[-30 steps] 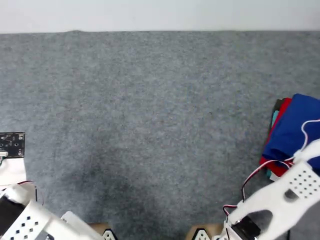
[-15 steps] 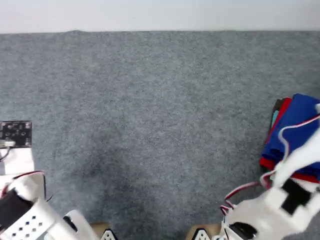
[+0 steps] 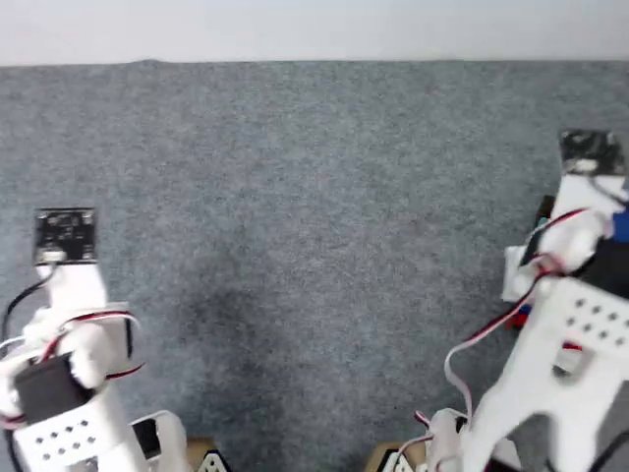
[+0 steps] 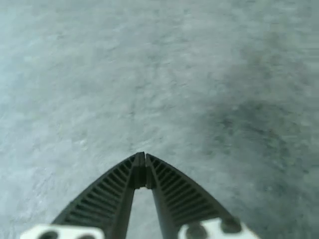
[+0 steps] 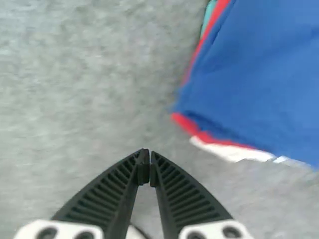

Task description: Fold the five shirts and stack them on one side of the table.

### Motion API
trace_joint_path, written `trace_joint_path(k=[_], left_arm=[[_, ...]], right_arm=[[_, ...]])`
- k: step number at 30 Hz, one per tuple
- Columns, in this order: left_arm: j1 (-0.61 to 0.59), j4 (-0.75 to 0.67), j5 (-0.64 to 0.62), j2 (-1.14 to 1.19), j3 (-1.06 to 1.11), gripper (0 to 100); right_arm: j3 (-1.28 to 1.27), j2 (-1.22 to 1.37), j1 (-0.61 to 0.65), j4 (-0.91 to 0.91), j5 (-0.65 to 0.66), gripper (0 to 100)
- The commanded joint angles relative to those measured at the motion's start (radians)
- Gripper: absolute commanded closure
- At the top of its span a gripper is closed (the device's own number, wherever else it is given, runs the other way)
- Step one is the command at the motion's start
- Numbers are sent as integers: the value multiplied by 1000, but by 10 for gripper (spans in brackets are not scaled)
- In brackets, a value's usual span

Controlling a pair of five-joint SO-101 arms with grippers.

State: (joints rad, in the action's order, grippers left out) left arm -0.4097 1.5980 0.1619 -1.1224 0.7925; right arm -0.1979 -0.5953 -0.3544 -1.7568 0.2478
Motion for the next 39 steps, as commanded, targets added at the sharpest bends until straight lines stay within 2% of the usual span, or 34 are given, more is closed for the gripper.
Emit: trace_joint_path(k=[1,5,10,19,29,35,39], left_arm=[[127,-71,-23,-8,70,995],[210,-167,-78,-8,188,995],[242,-275,-87,-8,260,995],[307,-391,-87,-8,357,995],[307,-578,-84,-8,545,995],[307,-646,-83,-8,591,995],[308,-687,-83,-8,613,995]], right_arm=[[-98,-142,71,-31,-115,988],[-242,-259,160,-19,-155,983],[-440,-415,225,61,-150,987],[-772,-782,226,274,-153,988],[-1003,-1162,226,328,-146,988],[-1122,-1219,226,389,-12,988],[-1218,-1218,226,461,6,988]])
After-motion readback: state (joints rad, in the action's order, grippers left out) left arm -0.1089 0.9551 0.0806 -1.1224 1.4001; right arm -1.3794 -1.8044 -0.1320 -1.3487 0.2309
